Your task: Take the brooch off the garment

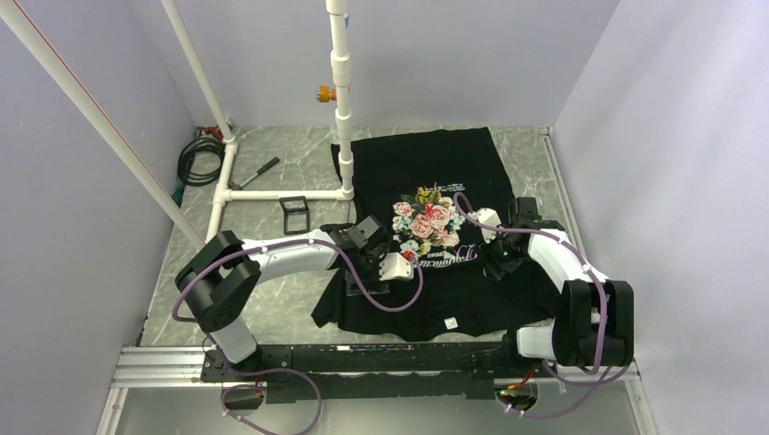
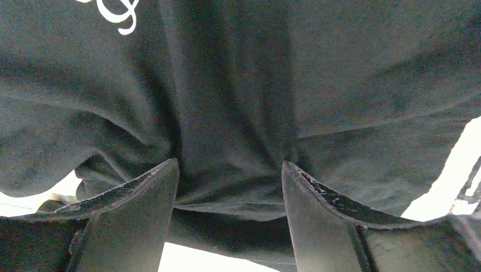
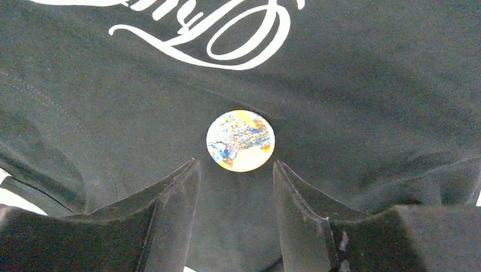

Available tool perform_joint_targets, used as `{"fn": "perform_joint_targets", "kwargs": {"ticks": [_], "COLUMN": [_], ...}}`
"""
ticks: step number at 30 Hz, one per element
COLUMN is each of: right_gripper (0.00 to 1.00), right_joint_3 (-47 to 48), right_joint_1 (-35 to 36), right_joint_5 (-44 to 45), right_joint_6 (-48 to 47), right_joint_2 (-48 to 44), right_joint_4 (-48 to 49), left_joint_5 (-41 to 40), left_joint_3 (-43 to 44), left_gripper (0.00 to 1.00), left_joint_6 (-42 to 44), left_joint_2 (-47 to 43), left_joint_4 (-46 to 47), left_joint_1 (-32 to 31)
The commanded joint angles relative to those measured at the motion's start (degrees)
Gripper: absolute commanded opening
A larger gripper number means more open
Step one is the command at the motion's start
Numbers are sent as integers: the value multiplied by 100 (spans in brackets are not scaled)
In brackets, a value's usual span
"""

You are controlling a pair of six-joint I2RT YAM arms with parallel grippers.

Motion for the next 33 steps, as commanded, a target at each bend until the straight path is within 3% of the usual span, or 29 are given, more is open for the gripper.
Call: {"fn": "perform_joint_targets", "kwargs": {"ticks": [1, 5, 13, 23, 33], "right_gripper": [54, 59, 59, 28, 19], "right_joint_3": [28, 31, -110, 231, 470], "right_joint_1": [221, 369, 682, 641, 285], "right_joint_5": [144, 239, 654, 758, 849], "right_joint_6": [400, 511, 645, 772, 723], "right_joint_2": [-16, 227, 492, 340, 158], "right_joint_4": [213, 240, 450, 327, 229], "left_joint_5": [421, 518, 557, 643, 668], "left_joint_3": [390, 547, 499, 591, 550], "left_gripper": [73, 73, 72, 70, 70], "left_joint_6": [-269, -407, -642, -699, -728], "left_joint_2": [-216, -261, -290, -160, -142], "left_joint_4": [-368, -419, -328, -340, -307], "left_joint_1": [-3, -3, -2, -4, -8]}}
